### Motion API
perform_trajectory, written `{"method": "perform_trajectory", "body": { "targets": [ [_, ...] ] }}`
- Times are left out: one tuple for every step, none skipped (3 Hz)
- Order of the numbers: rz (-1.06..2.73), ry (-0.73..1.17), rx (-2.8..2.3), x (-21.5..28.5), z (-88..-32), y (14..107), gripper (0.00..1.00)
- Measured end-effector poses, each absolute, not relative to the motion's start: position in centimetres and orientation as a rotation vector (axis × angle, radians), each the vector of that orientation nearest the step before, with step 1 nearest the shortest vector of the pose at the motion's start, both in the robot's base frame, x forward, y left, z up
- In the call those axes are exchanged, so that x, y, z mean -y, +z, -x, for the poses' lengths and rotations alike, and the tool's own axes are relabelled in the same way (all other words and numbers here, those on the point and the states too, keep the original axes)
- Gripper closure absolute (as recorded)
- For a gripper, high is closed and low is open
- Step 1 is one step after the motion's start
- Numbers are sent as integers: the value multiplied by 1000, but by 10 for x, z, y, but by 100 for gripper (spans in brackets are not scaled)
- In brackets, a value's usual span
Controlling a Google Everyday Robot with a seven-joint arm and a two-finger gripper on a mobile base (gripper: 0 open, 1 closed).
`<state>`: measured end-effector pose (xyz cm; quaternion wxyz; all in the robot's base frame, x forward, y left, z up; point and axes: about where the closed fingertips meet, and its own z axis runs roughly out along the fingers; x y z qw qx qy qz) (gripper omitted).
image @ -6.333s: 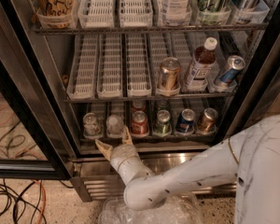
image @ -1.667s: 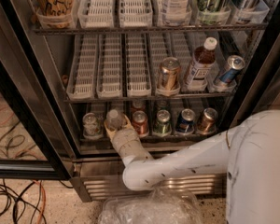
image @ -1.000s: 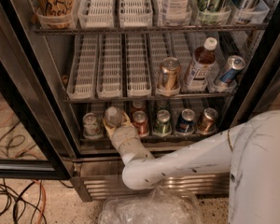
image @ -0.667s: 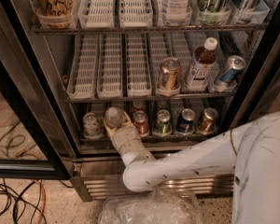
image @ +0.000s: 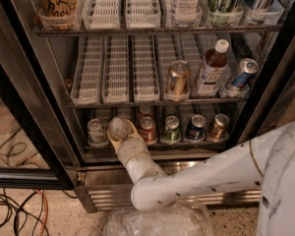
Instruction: Pick water bottle from bottom shelf of fridge
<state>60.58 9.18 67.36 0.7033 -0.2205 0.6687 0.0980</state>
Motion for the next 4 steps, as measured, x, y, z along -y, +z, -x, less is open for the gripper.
{"method": "perform_trajectory", "body": {
  "targets": [
    [502,234,-1492,-90,-589,679,100],
    [553,273,-1489,-74,-574,697,100],
    [577,290,-1490,-66,-572,706,100],
    [569,280,-1483,-58,-577,704,100]
  ]
}}
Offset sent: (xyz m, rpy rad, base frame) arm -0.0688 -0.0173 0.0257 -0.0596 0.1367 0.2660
